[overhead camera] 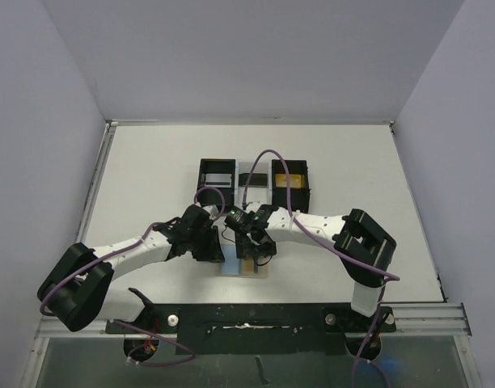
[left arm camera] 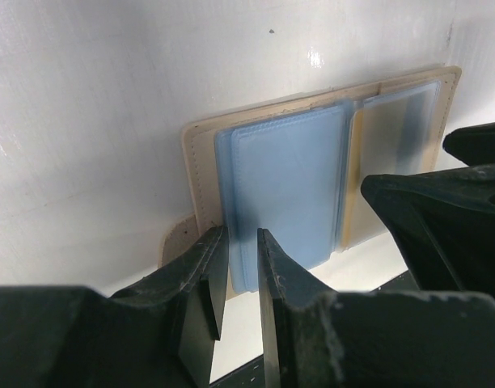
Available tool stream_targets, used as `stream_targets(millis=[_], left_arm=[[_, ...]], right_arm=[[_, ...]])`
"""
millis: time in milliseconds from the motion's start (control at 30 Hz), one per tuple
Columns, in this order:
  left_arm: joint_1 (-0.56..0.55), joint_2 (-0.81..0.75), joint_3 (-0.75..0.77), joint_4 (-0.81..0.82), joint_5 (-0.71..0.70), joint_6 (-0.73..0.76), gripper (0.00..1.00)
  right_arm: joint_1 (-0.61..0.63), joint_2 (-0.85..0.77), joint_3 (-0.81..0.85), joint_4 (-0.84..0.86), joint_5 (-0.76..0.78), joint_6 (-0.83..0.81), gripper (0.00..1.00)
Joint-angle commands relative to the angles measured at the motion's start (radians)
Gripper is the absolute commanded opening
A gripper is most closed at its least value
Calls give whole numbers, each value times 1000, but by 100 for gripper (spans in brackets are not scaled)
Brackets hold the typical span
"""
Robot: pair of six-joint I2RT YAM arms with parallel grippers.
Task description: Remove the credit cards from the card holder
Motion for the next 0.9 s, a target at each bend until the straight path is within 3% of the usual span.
stream_targets(millis=[0, 300, 867], left_arm=[[-4, 0, 21, 30, 7, 15, 20], [-3, -4, 19, 32, 8, 15, 20], [-4, -7, 15, 36, 11, 13, 20]], right_arm=[[-5, 7, -3, 71, -2, 17, 60], [-2, 55, 11, 70, -18, 9, 54], [8, 49, 49, 14, 20, 15, 61]])
